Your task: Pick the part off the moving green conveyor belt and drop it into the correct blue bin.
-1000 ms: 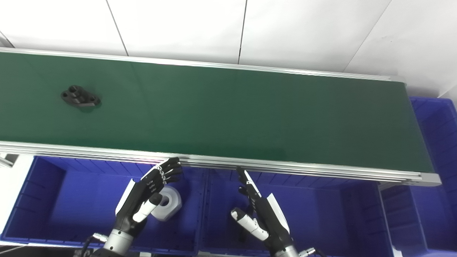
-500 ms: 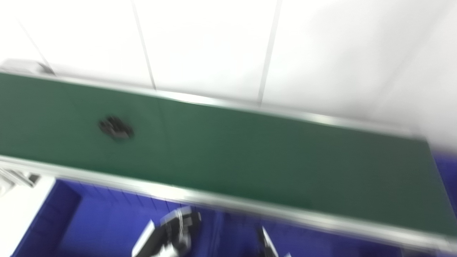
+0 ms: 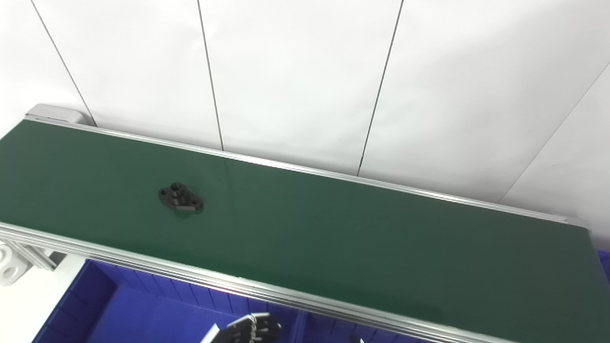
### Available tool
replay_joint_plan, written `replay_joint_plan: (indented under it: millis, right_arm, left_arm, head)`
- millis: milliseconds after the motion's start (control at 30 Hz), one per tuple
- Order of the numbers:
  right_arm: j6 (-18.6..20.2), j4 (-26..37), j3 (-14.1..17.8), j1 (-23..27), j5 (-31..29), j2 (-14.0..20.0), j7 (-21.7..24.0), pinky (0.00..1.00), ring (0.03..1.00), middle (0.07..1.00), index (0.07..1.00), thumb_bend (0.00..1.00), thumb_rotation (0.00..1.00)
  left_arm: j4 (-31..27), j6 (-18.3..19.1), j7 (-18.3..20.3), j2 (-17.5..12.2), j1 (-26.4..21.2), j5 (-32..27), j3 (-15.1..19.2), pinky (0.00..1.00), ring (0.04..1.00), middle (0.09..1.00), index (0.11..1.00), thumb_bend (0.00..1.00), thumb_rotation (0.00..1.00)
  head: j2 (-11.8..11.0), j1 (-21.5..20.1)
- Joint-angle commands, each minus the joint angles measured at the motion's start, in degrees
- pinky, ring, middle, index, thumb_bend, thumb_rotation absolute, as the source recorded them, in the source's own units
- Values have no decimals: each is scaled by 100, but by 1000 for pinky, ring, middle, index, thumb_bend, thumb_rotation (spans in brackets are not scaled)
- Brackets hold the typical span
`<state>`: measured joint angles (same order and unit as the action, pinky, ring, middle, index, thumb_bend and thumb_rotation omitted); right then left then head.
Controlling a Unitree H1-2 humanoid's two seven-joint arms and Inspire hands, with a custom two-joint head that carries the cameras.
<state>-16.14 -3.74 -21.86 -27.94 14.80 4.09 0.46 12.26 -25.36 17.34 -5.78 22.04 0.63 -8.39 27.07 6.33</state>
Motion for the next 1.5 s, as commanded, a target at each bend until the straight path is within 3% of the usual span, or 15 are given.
replay_joint_plan:
  millis: [0,300,367,533,633,767,1000,1133,1267,1467]
  right_arm:
    - [-421,33,19,14,-15,-74,-72,904,981,1000,1000,755,847]
    - [-1066,152,125,63,481,-119,-687,889,963,1000,1000,737,732]
    - [-1076,315,105,69,571,-100,-844,858,943,984,1000,727,697]
    - [-1076,824,67,126,583,-51,-1029,898,950,973,1000,718,591]
    - [-1072,1073,127,210,689,-48,-1078,888,936,961,1000,736,612]
    - [-998,1437,272,403,692,-84,-980,880,925,956,1000,743,632]
    - [-94,2078,626,1161,824,-106,-543,763,865,901,984,795,595]
    - [312,2196,769,1562,1071,-85,-334,711,846,869,965,827,617]
    - [693,2236,837,1982,1112,-97,-96,680,819,846,933,812,583]
    - [1218,2428,807,2217,1435,-96,179,672,801,840,916,762,531]
  left_arm:
    - [-44,-157,-95,-62,-65,-39,-14,655,721,747,744,801,737]
    - [73,-157,-384,-88,-143,1,-169,639,708,737,732,793,730]
    - [87,-157,-437,-100,-163,2,-205,634,704,733,728,783,721]
    - [74,-157,-789,-231,-212,116,-451,624,697,727,719,786,737]
    - [86,-157,-913,-278,-241,116,-556,619,692,721,712,797,733]
    - [116,-157,-1488,-513,-348,331,-984,626,697,727,719,793,752]
    - [230,-157,-2002,-698,-496,302,-1423,624,695,724,717,799,732]
    - [271,-157,-2650,-897,-635,497,-1858,601,674,711,709,786,733]
    - [300,-157,-3153,-1076,-753,550,-2262,602,677,713,707,791,733]
    - [283,-157,-3792,-1357,-881,610,-2786,603,680,714,709,795,734]
  head:
    - [-39,-4]
    - [-103,18]
    - [-121,7]
    - [-121,-30]
    - [-134,-31]
    - [-133,-44]
    - [-111,-169]
    - [-101,-292]
    - [-76,-418]
    - [75,-731]
